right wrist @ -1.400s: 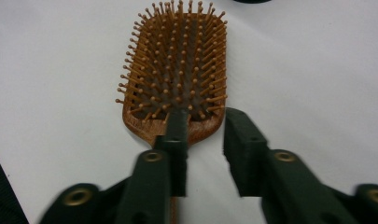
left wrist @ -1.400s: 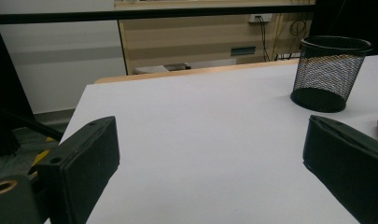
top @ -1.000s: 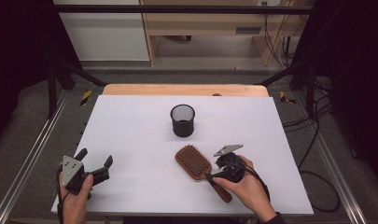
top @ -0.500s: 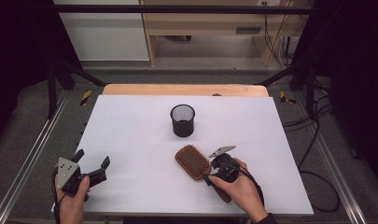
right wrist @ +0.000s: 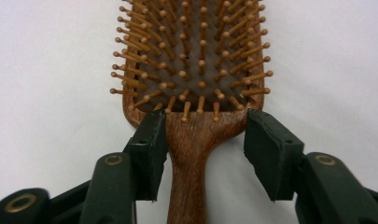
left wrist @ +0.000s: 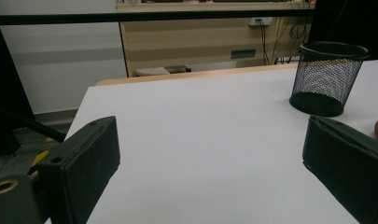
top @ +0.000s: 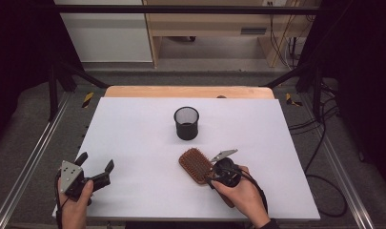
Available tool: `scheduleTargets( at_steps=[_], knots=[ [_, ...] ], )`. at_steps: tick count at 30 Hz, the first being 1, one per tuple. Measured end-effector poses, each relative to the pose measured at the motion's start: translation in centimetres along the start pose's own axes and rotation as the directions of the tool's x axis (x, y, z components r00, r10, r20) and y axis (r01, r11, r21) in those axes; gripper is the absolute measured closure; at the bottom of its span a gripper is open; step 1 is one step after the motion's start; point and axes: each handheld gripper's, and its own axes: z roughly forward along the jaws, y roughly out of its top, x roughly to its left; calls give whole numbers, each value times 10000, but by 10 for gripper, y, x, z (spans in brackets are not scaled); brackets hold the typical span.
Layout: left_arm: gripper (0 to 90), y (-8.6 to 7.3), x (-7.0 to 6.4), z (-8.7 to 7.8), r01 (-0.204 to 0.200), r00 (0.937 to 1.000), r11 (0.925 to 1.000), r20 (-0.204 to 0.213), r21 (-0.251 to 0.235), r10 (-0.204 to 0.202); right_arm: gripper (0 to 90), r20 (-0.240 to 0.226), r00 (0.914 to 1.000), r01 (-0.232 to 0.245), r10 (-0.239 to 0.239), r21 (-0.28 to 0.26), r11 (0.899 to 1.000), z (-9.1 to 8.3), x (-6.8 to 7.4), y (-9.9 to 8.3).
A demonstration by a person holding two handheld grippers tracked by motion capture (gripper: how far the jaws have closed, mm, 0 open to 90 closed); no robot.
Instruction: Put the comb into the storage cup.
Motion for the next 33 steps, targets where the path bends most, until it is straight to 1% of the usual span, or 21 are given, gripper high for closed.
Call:
scheduleTargets(
  at_steps=[2, 6, 7, 12, 15, 17, 18, 20, 22, 24, 26, 29, 33],
  knots=[
    [40, 0, 0, 0, 16, 10000, 10000, 58, 37, -16, 510, -20, 10000, 4, -4, -9, 10000, 0, 0, 0],
    [40, 3, -1, -2, 8, 9998, 10000, 186, -77, -7, 519, -103, 9999, -132, 132, 32, 9999, 0, -2, 0],
    [40, 3, -1, -3, 74, 9997, 9999, 240, -140, -71, 522, -89, 9998, -174, 174, 43, 9998, 0, -1, 0],
    [41, 5, 0, -3, 106, 9996, 9997, 259, -238, -100, 529, 53, 10000, -48, 47, 54, 10000, 0, 1, 0],
    [41, 8, 1, -5, 103, 9995, 9992, 313, -397, -90, 532, 54, 10000, 31, -31, 102, 9999, -1, 1, 1],
    [41, 10, 2, -8, 158, 9994, 9984, 320, -549, -140, 530, 16, 10000, -73, 73, 206, 9998, 0, 1, 3],
    [41, 11, 2, -8, 171, 9993, 9981, 330, -598, -151, 530, -11, 10000, -45, 45, 225, 9997, 0, 0, 3],
    [41, 11, 2, -8, 193, 9992, 9978, 352, -635, -170, 530, -40, 9999, -98, 100, 298, 9995, 0, 0, 4],
    [41, 12, 2, -8, 144, 9991, 9976, 407, -680, -116, 531, -81, 9999, -148, 151, 379, 9992, 0, -1, 6],
    [41, 13, 1, -7, 92, 9988, 9975, 478, -697, -58, 536, -2, 9997, -240, 240, 523, 9983, 0, 0, 7],
    [41, 14, 0, -7, 28, 9984, 9973, 564, -734, 14, 539, 76, 9997, -223, 219, 561, 9982, 0, 2, 7],
    [41, 15, 0, -7, -68, 9984, 9969, 562, -786, 113, 536, 167, 9998, -103, 92, 662, 9978, -1, 2, 6],
    [41, 15, 0, -8, -75, 9986, 9968, 507, -798, 115, 526, 125, 9997, -200, 190, 817, 9965, -1, 3, 1]
  ],
)
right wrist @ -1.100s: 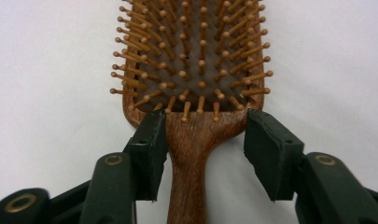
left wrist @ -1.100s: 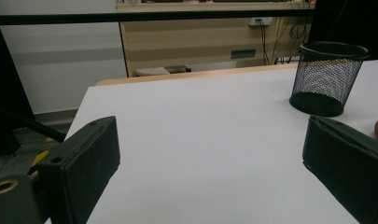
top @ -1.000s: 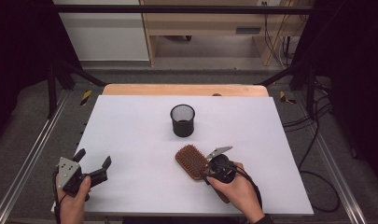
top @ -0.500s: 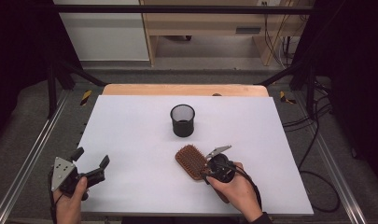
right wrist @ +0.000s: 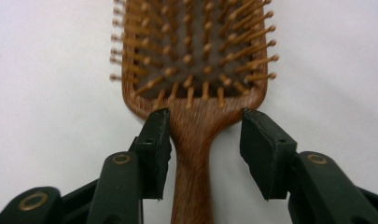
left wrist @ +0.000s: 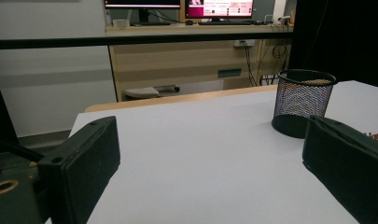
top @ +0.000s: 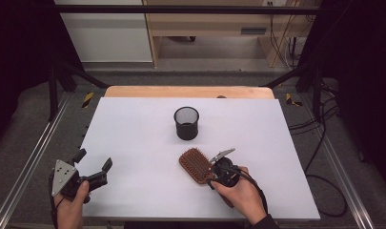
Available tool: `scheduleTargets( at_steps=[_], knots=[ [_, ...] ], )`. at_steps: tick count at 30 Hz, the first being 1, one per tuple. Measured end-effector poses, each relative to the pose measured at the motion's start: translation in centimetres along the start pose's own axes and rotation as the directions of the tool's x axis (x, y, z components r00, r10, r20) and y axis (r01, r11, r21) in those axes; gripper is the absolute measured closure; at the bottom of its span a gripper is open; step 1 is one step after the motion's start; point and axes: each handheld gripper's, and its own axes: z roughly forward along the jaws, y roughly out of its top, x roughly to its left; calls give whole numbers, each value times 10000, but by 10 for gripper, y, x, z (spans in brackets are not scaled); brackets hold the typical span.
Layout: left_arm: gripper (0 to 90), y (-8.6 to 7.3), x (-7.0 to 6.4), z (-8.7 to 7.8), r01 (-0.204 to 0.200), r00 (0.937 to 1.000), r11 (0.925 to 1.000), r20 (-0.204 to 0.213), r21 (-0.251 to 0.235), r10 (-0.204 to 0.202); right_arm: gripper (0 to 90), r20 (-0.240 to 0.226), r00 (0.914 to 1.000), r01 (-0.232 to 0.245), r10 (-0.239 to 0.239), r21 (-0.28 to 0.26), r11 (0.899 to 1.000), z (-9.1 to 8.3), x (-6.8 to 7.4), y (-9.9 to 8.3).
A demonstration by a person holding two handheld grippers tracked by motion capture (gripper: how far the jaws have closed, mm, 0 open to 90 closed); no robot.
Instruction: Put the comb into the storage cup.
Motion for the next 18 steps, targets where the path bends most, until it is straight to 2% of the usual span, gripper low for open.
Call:
scheduleTargets(
  at_steps=[11, 12, 18],
  knots=[
    [41, 0, 0, 1, -77, 10000, 10000, -38, 55, 77, 533, -147, 9999, 69, -66, 204, 9998, 2, 2, -6],
    [41, 0, 0, 1, -108, 9999, 9999, -13, 70, 108, 541, -63, 10000, 76, -74, 334, 9994, 3, 3, -7],
    [41, -1, -1, 2, -175, 9998, 9997, 6, 141, 175, 546, -21, 9999, 171, -170, 343, 9993, 4, 3, -7]
  ],
)
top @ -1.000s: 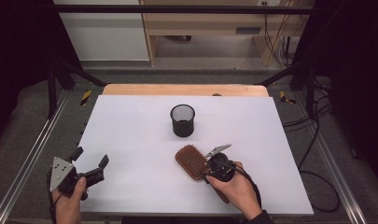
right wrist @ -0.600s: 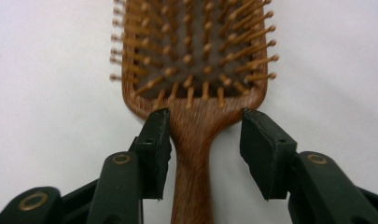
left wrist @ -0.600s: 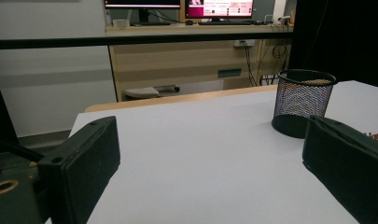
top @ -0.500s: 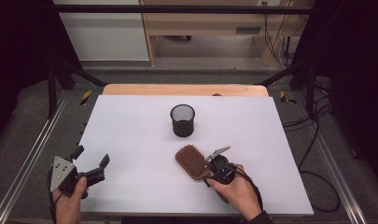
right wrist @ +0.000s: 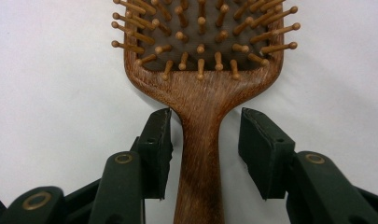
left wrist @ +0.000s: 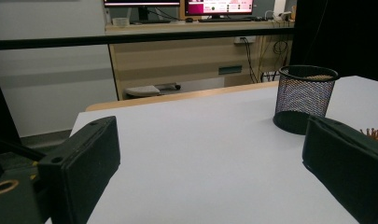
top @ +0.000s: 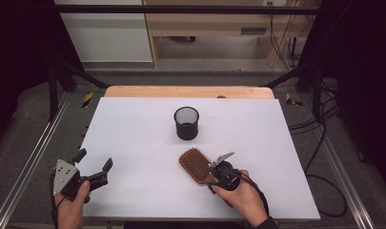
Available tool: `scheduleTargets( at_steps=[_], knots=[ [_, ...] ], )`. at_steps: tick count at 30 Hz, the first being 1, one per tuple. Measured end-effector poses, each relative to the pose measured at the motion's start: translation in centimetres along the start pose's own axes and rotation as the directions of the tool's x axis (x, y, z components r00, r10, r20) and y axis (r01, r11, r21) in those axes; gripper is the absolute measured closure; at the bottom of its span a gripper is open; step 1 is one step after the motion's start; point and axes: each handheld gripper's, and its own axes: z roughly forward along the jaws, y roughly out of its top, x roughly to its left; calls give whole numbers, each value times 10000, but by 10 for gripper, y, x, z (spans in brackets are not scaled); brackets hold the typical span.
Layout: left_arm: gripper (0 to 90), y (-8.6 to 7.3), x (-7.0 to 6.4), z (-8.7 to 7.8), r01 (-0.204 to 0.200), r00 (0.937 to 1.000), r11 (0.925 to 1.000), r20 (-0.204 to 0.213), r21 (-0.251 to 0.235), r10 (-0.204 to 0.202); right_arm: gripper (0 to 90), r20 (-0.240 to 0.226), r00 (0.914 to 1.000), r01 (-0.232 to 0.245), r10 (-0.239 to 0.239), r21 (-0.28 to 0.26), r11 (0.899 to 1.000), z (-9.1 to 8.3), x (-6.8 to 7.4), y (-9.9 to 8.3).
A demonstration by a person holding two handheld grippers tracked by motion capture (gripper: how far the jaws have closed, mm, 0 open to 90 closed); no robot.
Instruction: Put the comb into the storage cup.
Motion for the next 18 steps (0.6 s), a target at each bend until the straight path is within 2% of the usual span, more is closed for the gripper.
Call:
scheduleTargets(
  at_steps=[7, 11, 18],
  knots=[
    [41, 0, -1, 1, -58, 10000, 10000, 50, 47, 58, 567, 74, 9997, 245, -247, 195, 9995, 0, 3, 2],
    [41, 0, -1, 1, -76, 10000, 10000, 65, 56, 75, 607, 263, 9980, 557, -569, 438, 9975, 1, 4, 5],
    [41, 0, -1, 1, -86, 9999, 9999, 63, 83, 86, 624, 343, 9966, 720, -752, 875, 9936, 1, 6, 9]
  ],
)
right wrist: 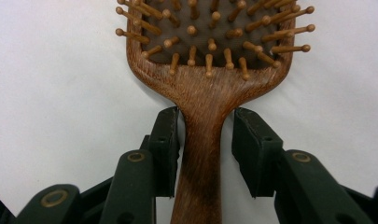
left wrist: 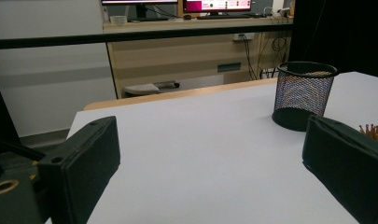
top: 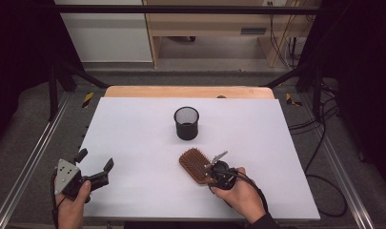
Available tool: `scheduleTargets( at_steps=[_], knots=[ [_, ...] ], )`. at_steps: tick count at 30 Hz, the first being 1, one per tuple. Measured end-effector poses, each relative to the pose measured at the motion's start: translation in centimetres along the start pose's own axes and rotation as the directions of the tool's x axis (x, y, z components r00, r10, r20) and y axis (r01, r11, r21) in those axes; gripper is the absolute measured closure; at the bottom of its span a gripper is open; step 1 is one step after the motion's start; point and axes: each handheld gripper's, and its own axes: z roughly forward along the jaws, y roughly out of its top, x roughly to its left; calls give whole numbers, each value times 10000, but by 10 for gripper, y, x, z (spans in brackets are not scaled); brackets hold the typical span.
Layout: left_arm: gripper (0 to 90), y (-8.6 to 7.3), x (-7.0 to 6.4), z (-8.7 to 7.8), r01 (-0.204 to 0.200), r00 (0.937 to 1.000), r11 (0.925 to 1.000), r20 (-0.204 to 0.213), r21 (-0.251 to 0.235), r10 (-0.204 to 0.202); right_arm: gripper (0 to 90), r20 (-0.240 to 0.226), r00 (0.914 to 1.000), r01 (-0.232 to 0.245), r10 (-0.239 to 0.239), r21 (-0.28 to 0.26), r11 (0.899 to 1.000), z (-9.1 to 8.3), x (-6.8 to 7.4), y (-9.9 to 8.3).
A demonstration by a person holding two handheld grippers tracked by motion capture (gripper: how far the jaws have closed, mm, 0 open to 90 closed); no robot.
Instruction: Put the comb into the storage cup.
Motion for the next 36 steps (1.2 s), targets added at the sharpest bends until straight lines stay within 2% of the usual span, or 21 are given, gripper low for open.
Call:
scheduleTargets(
  at_steps=[2, 5, 11, 12, 13, 21, 23, 24, 25, 27, 28, 30, 31, 32, 33, 34, 35, 36],
  knots=[
    [41, 0, 0, 0, -6, 10000, 10000, 4, -3, 6, 634, 99, 9999, 130, -131, 126, 9998, 0, 1, 2],
    [41, 0, 0, 0, -5, 10000, 10000, 2, -1, 5, 679, -36, 9997, 254, -253, 217, 9994, 0, 1, 3],
    [41, 0, 0, 0, 6, 10000, 10000, 41, 23, -6, 714, -111, 9994, 339, -337, 244, 9991, 0, -1, 3],
    [42, 0, 0, 0, 6, 10000, 10000, 41, 23, -6, 714, -111, 9994, 339, -337, 244, 9991, 0, -1, 3],
    [42, 1, -1, 0, -20, 10000, 10000, 57, 4, 20, 727, -130, 9982, 587, -584, 226, 9980, 1, -1, 4],
    [42, 1, -1, 0, -20, 10000, 10000, 89, 19, 19, 731, -412, 9973, 611, -610, 2, 9981, 0, -5, 1],
    [42, 1, -1, 0, -29, 9999, 10000, 102, 20, 29, 731, -621, 9969, 450, -474, -400, 9982, -1, -9, -3],
    [42, 1, -2, 0, -18, 9999, 10000, 117, 19, 18, 731, -621, 9969, 450, -474, -400, 9982, -1, -9, -3],
    [42, 2, -2, 0, -3, 9999, 10000, 136, 20, 2, 732, -582, 9974, 389, -430, -706, 9967, -1, -12, -4],
    [42, 2, -2, 1, 21, 9999, 10000, 137, 20, -22, 732, -559, 9978, 303, -350, -832, 9961, -1, -14, -5],
    [42, 3, -3, 0, 142, 9997, 9999, 195, -17, -142, 732, -637, 9971, 328, -408, -1219, 9920, -2, -17, -6],
    [42, 3, -4, -1, 235, 9994, 9997, 254, -29, -234, 732, -610, 9974, 305, -395, -1425, 9893, -3, -18, -6],
    [41, 5, -7, -1, 416, 9982, 9991, 430, 7, -416, 732, -615, 9970, 357, -479, -1855, 9820, -7, -20, -6],
    [39, 5, -7, -1, 416, 9982, 9991, 430, 7, -416, 732, -615, 9970, 357, -479, -1855, 9820, -7, -20, -6],
    [39, 6, -11, 4, 580, 9950, 9981, 806, 206, -595, 731, -538, 9973, 351, -493, -2386, 9705, -11, -21, -7],
    [39, 6, -11, 4, 580, 9950, 9981, 806, 206, -595, 731, -538, 9973, 351, -493, -2386, 9705, -11, -21, -7],
    [39, 7, -19, 11, 661, 9908, 9970, 1159, 409, -704, 731, -543, 9970, 377, -558, -2905, 9561, -14, -24, -7],
    [40, 9, -24, 14, 659, 9898, 9968, 1234, 459, -711, 731, -564, 9970, 336, -539, -3132, 9491, -16, -24, -7]
  ],
)
